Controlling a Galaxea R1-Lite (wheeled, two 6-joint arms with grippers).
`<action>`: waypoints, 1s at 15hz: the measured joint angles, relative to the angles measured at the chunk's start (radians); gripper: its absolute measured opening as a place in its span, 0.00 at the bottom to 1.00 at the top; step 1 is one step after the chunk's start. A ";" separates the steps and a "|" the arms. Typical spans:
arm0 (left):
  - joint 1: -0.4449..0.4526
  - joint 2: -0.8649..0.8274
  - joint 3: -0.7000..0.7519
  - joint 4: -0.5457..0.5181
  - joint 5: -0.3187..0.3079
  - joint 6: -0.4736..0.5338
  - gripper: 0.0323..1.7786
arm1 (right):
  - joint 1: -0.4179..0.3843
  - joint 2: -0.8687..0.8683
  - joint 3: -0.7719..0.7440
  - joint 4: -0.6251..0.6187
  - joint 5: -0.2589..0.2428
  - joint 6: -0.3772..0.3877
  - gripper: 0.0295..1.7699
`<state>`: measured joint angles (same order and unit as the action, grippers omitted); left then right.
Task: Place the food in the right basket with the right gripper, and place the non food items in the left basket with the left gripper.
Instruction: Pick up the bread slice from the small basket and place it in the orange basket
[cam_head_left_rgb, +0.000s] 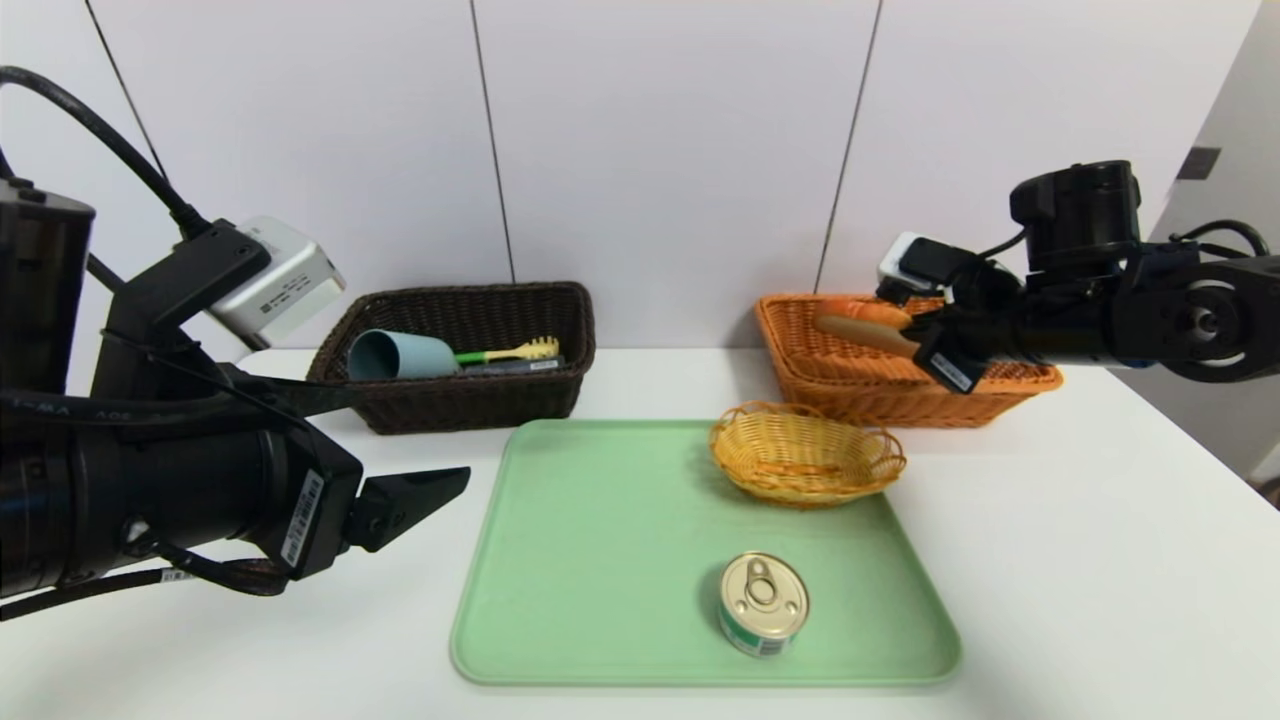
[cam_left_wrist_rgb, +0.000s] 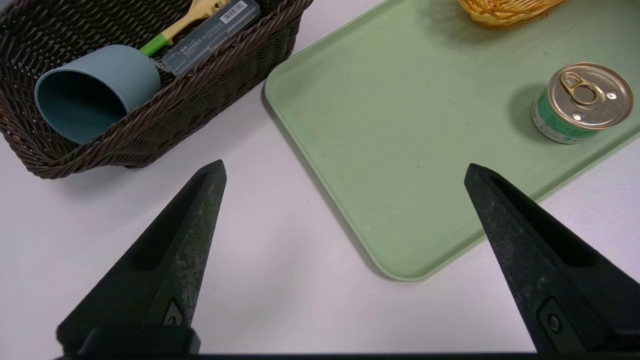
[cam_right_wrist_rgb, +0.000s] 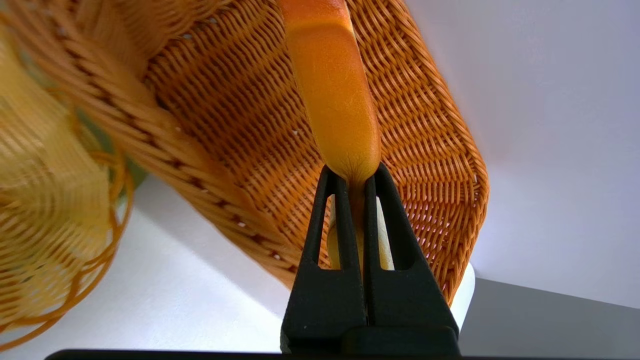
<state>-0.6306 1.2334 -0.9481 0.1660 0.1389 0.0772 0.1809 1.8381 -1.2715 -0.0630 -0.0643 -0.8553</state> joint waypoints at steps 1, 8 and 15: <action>0.000 0.000 0.000 0.000 0.001 0.000 0.95 | -0.001 0.019 -0.015 0.001 -0.014 0.000 0.03; 0.000 0.000 0.000 0.000 0.001 0.000 0.95 | -0.002 0.095 -0.071 0.017 -0.023 0.000 0.20; 0.000 0.000 -0.003 0.000 0.001 -0.001 0.95 | -0.017 0.083 -0.100 0.032 -0.019 0.026 0.65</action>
<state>-0.6306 1.2338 -0.9511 0.1660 0.1398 0.0764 0.1638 1.9209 -1.3711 -0.0313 -0.0828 -0.8289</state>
